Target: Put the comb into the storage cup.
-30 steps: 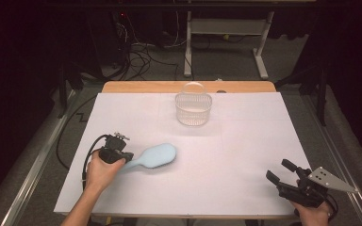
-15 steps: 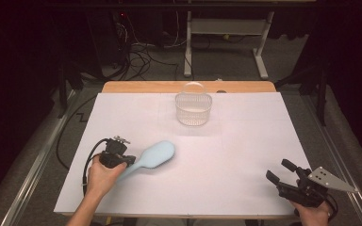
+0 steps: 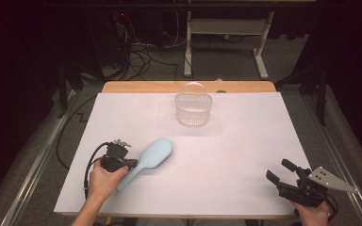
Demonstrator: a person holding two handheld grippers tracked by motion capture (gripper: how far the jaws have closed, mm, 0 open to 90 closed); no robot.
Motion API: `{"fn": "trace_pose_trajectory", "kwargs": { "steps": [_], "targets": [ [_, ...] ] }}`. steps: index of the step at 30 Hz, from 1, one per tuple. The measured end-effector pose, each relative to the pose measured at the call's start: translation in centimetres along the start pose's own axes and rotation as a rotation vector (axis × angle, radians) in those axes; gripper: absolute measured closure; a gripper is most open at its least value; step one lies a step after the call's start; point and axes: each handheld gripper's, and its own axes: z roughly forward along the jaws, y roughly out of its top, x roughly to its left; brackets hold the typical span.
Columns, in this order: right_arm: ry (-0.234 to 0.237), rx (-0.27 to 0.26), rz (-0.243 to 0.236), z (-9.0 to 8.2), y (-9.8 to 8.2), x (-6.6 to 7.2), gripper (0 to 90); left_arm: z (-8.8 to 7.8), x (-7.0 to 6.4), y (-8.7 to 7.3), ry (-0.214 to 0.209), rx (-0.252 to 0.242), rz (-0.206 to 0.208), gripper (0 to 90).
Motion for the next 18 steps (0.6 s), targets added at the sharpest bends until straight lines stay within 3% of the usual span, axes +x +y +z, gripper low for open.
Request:
{"fn": "trace_pose_trajectory", "kwargs": {
  "steps": [15, 18],
  "targets": [
    [0.001, -0.001, 0.003, -0.01, 0.0, -0.03, 22.4, -0.23, -0.46, -0.06, -0.005, -0.019, -0.007, 89.7],
    [0.001, -0.001, 0.004, 0.0, 0.01, -0.05, 22.4, -0.46, -0.42, -0.07, -0.003, -0.028, -0.006, 86.3]
  ]
}}
